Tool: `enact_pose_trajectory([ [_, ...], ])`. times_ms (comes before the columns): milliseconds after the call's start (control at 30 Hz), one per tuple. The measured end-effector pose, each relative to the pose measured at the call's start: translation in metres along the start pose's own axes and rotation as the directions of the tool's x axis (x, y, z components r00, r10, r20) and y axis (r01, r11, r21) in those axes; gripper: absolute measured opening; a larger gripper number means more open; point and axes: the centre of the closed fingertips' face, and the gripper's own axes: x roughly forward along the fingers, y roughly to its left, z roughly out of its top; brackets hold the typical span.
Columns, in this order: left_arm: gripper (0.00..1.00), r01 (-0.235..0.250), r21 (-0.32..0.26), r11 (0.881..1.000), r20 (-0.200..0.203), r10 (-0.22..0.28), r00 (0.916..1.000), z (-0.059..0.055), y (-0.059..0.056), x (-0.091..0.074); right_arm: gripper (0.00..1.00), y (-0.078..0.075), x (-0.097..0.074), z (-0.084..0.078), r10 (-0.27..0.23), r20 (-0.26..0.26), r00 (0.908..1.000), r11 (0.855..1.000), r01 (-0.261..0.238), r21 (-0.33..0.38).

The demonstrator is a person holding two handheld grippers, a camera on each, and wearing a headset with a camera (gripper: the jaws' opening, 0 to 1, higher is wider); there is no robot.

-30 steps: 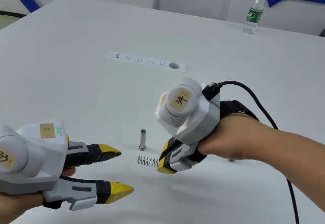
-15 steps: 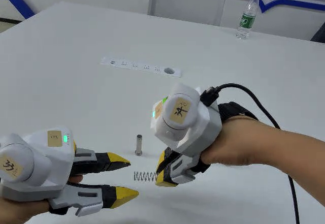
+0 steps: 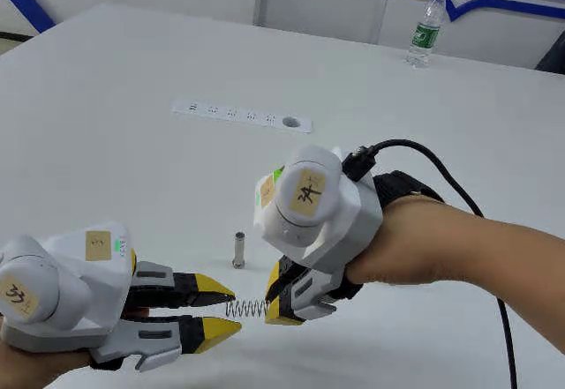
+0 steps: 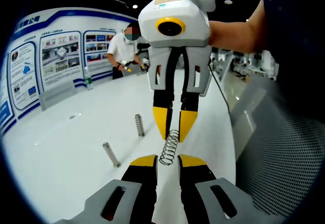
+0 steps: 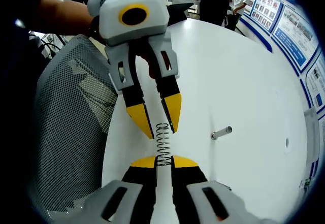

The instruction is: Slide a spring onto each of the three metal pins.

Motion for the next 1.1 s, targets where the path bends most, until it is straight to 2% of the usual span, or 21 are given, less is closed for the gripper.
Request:
enact_pose_trajectory([
  [100, 0.13, 0.001, 0.007, 1.0, 0.002, -0.001, 1.0, 0.001, 0.0, 0.001, 0.12, 0.001, -0.001, 0.001, 0.001, -0.003, 1.0, 1.0, -0.001, -0.009],
  [433, 0.12, -0.003, 0.012, 1.0, 0.0, 0.003, 1.0, -0.001, 0.001, 0.002, 0.12, 0.001, -0.015, 0.011, -0.01, 0.019, 0.9998, 1.0, 0.011, -0.029],
  [733, 0.11, -0.004, 0.013, 1.0, 0.0, 0.004, 1.0, -0.001, 0.002, 0.001, 0.11, 0.002, -0.028, 0.04, -0.018, 0.092, 0.9956, 0.998, 0.024, -0.057],
  [933, 0.11, 0.002, 0.015, 1.0, 0.005, -0.003, 1.0, 0.001, 0.0, 0.003, 0.11, 0.005, -0.029, 0.055, -0.02, 0.111, 0.9936, 0.996, 0.03, -0.086],
  [1100, 0.11, 0.004, 0.016, 1.0, 0.005, -0.005, 1.0, 0.001, -0.001, 0.003, 0.11, 0.005, -0.028, 0.057, -0.019, 0.112, 0.9935, 0.995, 0.03, -0.095],
])
